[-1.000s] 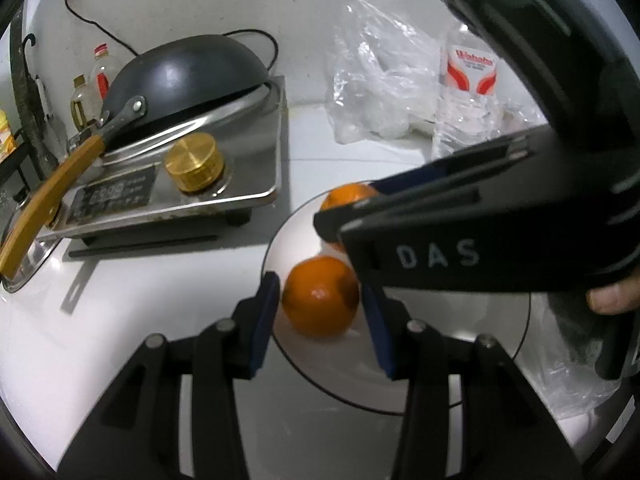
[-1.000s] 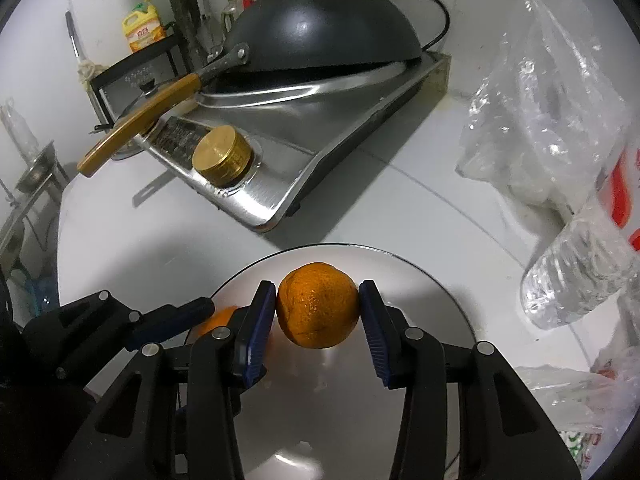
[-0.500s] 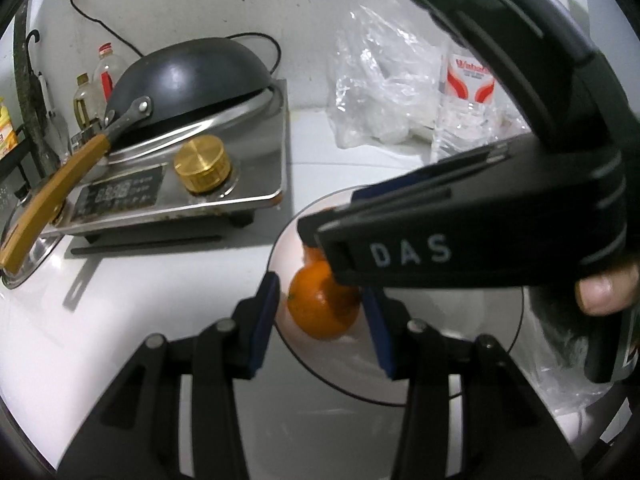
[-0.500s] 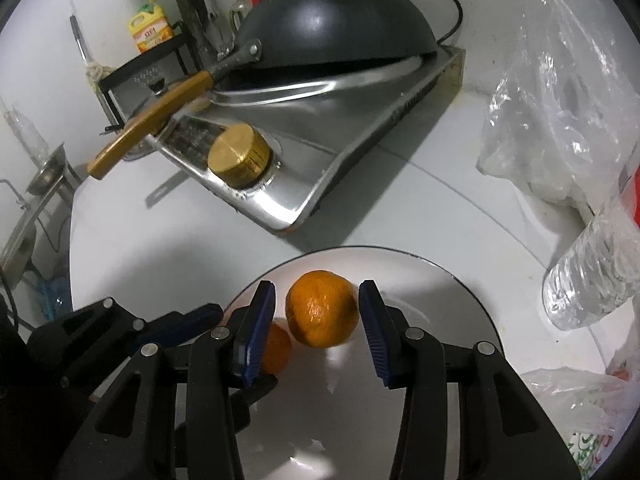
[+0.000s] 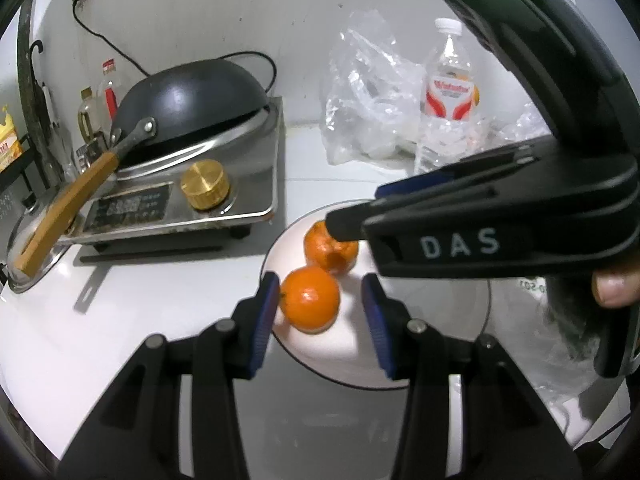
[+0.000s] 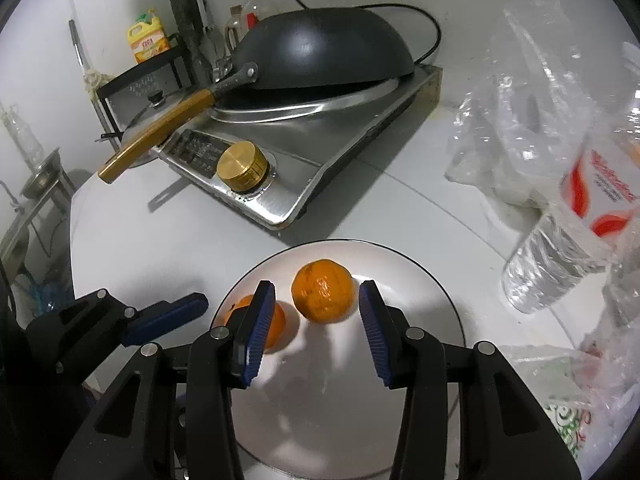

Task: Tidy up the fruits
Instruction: 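Place the orange on the white plate with the left gripper while the right gripper places its orange beside it, then move both grippers back over the plastic bag of fruit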

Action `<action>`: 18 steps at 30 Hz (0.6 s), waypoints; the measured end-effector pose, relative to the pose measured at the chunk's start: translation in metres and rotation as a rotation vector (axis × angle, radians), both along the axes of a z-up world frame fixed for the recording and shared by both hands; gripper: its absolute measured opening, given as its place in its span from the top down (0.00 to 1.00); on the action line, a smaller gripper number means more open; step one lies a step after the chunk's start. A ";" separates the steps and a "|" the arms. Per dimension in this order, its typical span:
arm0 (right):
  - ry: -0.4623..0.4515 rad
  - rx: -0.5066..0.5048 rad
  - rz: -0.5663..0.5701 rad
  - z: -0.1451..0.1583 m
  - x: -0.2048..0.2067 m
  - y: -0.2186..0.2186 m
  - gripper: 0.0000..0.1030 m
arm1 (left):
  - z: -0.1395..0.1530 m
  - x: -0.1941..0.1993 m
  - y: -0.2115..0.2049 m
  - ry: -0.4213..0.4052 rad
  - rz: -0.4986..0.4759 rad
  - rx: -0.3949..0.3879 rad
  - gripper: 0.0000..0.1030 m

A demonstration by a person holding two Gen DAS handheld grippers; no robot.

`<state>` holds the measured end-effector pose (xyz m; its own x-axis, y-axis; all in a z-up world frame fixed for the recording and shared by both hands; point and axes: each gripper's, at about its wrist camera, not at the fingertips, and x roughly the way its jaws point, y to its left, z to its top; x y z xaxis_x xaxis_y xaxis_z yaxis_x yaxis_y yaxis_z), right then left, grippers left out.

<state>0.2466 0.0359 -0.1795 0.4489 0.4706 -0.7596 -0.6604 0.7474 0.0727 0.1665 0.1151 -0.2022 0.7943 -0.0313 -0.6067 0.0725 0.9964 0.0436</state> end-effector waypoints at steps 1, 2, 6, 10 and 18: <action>-0.005 0.000 -0.003 0.002 -0.003 -0.003 0.55 | 0.001 -0.001 -0.001 -0.001 0.001 0.000 0.57; -0.009 0.001 -0.005 0.004 -0.005 -0.005 0.55 | 0.002 -0.003 -0.002 -0.002 0.001 -0.001 0.57; -0.028 0.007 -0.018 0.012 -0.016 -0.017 0.55 | 0.008 -0.009 -0.008 -0.008 0.001 -0.003 0.57; -0.044 0.014 -0.035 0.019 -0.025 -0.030 0.55 | 0.013 -0.015 -0.014 -0.011 0.001 -0.008 0.57; -0.067 0.018 -0.067 0.025 -0.042 -0.058 0.55 | 0.021 -0.024 -0.027 -0.016 0.003 -0.021 0.49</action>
<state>0.2047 -0.0222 -0.1547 0.5294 0.4507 -0.7187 -0.6126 0.7892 0.0437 0.1424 0.0885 -0.1812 0.8041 -0.0414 -0.5930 0.0690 0.9973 0.0239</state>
